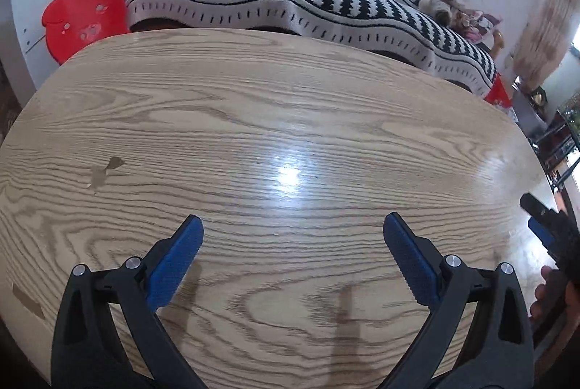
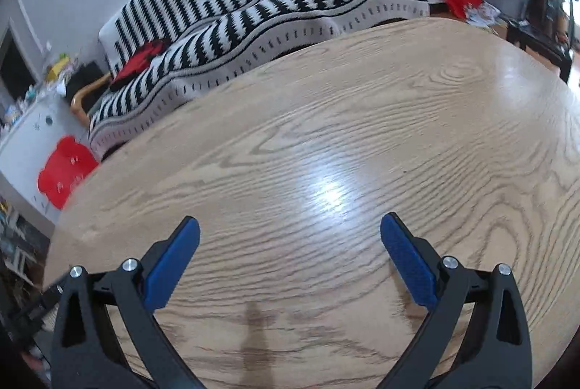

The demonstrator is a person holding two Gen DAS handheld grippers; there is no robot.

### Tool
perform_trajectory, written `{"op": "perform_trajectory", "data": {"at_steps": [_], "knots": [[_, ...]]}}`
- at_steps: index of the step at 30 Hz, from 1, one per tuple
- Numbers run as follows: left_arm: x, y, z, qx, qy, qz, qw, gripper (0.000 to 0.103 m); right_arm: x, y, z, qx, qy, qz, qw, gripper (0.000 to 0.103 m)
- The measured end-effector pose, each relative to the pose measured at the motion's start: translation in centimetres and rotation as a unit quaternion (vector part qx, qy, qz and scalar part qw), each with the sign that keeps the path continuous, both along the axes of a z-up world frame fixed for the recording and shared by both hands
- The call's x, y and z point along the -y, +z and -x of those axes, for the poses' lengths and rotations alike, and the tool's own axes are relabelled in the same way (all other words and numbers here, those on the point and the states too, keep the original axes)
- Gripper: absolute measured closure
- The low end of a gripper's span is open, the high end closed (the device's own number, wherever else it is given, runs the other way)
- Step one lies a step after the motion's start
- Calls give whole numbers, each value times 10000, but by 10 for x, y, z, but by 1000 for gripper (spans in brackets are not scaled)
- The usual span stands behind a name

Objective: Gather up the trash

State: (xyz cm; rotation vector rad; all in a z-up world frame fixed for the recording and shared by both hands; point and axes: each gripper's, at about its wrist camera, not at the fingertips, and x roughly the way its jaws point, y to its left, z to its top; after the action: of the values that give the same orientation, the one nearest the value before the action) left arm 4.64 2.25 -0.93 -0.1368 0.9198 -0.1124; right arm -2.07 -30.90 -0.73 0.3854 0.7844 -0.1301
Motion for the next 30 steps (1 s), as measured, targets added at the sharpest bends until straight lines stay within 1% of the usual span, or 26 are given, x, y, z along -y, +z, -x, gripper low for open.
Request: {"op": "perform_trajectory", "data": {"at_steps": [2, 5, 9, 12, 17, 23, 30], "knots": [[-2, 0, 0, -18, 102, -59, 9999, 7, -8, 0, -1, -27, 125, 140, 9998, 7], [-1, -3, -2, -88, 95, -77, 9999, 7, -18, 1, -1, -45, 276, 420, 9987, 7], [5, -4, -1, -78, 90, -353, 9993, 7, -32, -1, -1, -122, 434, 725, 9964, 7], [6, -4, 1, -48, 72, -449, 9990, 6, -38, -3, -3, -172, 559, 882, 9944, 7], [6, -4, 3, 4, 86, -572, 9983, 7, -42, -6, -4, -236, 693, 898, 9933, 7], [9, -3, 3, 15, 78, -615, 9981, 6, -45, -5, -3, -245, 743, 1022, 9917, 7], [17, -3, 5, 71, -23, -757, 9971, 7, -50, -5, -4, -233, 812, 1147, 9898, 7]]}}
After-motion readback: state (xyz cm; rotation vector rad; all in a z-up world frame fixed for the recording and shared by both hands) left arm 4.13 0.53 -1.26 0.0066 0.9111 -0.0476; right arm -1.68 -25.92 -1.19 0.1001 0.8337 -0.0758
